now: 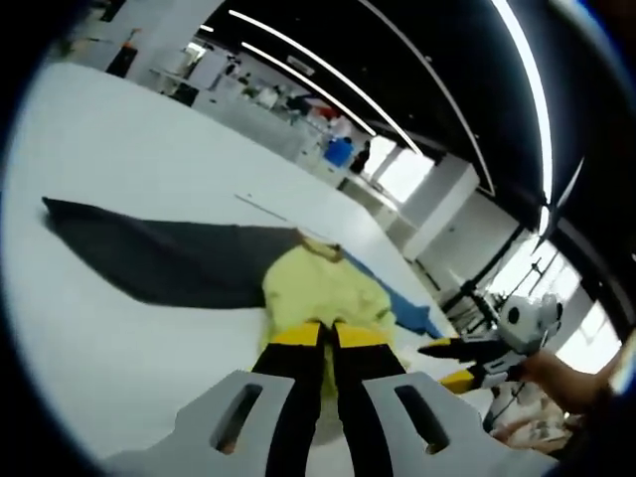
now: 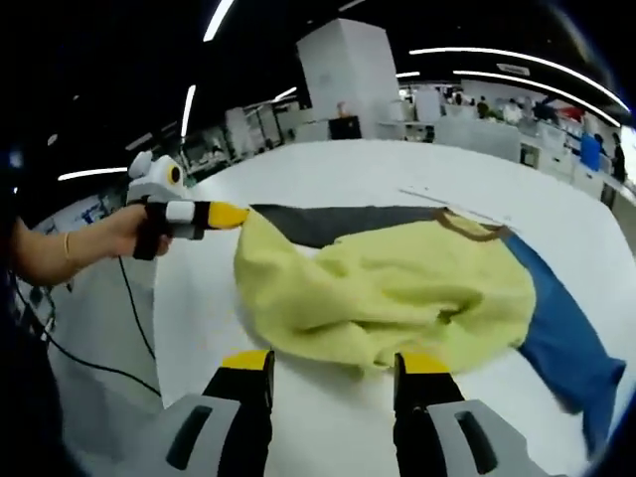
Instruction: Fold the garment on the visible template until the final outline fits inside the template.
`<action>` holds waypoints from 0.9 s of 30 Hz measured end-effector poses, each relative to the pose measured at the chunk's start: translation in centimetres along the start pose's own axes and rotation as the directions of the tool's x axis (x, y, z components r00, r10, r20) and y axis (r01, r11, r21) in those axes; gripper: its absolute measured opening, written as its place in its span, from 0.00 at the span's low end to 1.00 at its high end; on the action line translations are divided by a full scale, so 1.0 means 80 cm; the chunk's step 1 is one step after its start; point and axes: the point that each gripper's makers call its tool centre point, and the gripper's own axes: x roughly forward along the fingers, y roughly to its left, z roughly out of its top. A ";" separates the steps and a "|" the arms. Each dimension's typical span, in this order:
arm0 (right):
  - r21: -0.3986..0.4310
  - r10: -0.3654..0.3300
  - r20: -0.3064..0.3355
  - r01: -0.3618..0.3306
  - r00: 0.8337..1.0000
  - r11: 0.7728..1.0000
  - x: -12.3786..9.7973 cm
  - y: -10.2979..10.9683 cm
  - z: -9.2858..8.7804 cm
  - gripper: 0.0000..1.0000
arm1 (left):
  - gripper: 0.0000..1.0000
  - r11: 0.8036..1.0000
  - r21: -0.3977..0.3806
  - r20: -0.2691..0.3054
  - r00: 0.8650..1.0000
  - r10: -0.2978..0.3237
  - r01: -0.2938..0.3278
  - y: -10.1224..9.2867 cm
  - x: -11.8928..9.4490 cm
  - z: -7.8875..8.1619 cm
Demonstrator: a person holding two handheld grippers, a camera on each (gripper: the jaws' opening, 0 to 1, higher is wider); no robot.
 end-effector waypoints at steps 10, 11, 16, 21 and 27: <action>-0.038 0.007 0.031 -0.006 0.999 0.999 0.018 -0.015 -0.008 0.23 | 0.00 1.000 -0.013 -0.003 1.000 0.017 -0.017 0.008 -0.004 -0.002; -0.041 0.010 0.036 -0.008 0.999 0.999 0.019 -0.015 -0.008 0.22 | 0.00 1.000 -0.014 -0.003 1.000 0.018 -0.018 0.009 -0.005 -0.002; -0.105 0.019 0.026 -0.016 0.999 0.994 0.030 -0.017 -0.015 0.16 | 0.00 1.000 -0.019 -0.003 1.000 0.021 -0.021 0.011 -0.007 -0.002; -0.122 0.005 0.020 -0.003 1.000 0.992 0.037 -0.024 -0.024 0.09 | 0.00 0.999 -0.023 0.002 1.000 0.023 -0.023 0.012 -0.009 0.001; -0.101 0.000 0.032 0.004 0.999 0.995 0.035 -0.029 -0.023 0.00 | 0.00 0.999 -0.027 0.010 1.000 0.023 -0.023 0.011 -0.012 0.003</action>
